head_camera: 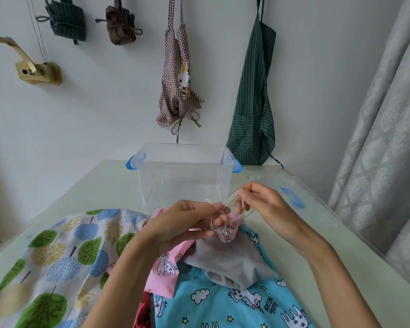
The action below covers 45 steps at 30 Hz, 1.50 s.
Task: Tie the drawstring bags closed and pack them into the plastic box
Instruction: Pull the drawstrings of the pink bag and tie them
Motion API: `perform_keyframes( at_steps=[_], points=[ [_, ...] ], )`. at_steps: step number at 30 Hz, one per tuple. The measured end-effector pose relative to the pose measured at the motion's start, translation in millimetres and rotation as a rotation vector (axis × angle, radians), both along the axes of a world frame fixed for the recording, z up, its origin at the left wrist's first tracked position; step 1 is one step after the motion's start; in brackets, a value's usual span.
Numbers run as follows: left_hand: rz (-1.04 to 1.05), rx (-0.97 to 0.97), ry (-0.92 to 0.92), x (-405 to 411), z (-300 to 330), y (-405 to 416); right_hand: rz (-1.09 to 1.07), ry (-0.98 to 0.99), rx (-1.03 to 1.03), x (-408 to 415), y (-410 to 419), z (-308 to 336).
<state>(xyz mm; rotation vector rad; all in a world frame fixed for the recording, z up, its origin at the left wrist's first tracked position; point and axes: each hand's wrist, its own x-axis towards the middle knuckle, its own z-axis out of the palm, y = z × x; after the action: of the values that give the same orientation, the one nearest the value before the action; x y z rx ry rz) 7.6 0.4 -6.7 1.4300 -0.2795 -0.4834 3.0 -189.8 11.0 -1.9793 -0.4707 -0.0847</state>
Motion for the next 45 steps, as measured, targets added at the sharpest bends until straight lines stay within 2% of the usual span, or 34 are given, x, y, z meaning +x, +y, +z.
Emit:
perform_keyframes(
  at_steps=[5, 12, 15, 19, 21, 24, 30, 36, 41, 45],
  points=[
    [0.069, -0.034, 0.012, 3, -2, 2, -0.062, 0.035, -0.123, -4, -6, 2],
    [0.211, -0.149, 0.05, 3, 1, 1, 0.199, 0.047, -0.376, -40, -11, 36],
    [0.244, -0.12, 0.013, 1, 2, 0, 0.139, -0.008, -0.493, -41, -8, 35],
    [0.277, -0.055, -0.099, -2, 5, 3, -0.212, -0.207, -0.439, -18, -7, 18],
    [0.272, -0.014, -0.175, -4, 6, 2, -0.15, -0.207, -0.384, -14, 4, 11],
    [0.266, 0.022, -0.283, -7, 8, 1, 0.081, -0.035, -0.204, -13, 21, 1],
    [0.44, 0.133, -0.504, -5, 5, -1, -0.052, -0.041, -0.111, -3, 16, -7],
    [0.645, 0.202, -0.646, -4, -7, -9, -0.055, -0.042, -0.097, -2, 16, -11],
    [0.65, 0.367, -0.739, -2, -12, -7, -0.048, 0.156, 0.095, 1, 17, -12],
    [0.607, 0.381, -0.75, 0, -10, -5, -0.076, 0.192, 0.228, -1, 23, -13]
  ],
)
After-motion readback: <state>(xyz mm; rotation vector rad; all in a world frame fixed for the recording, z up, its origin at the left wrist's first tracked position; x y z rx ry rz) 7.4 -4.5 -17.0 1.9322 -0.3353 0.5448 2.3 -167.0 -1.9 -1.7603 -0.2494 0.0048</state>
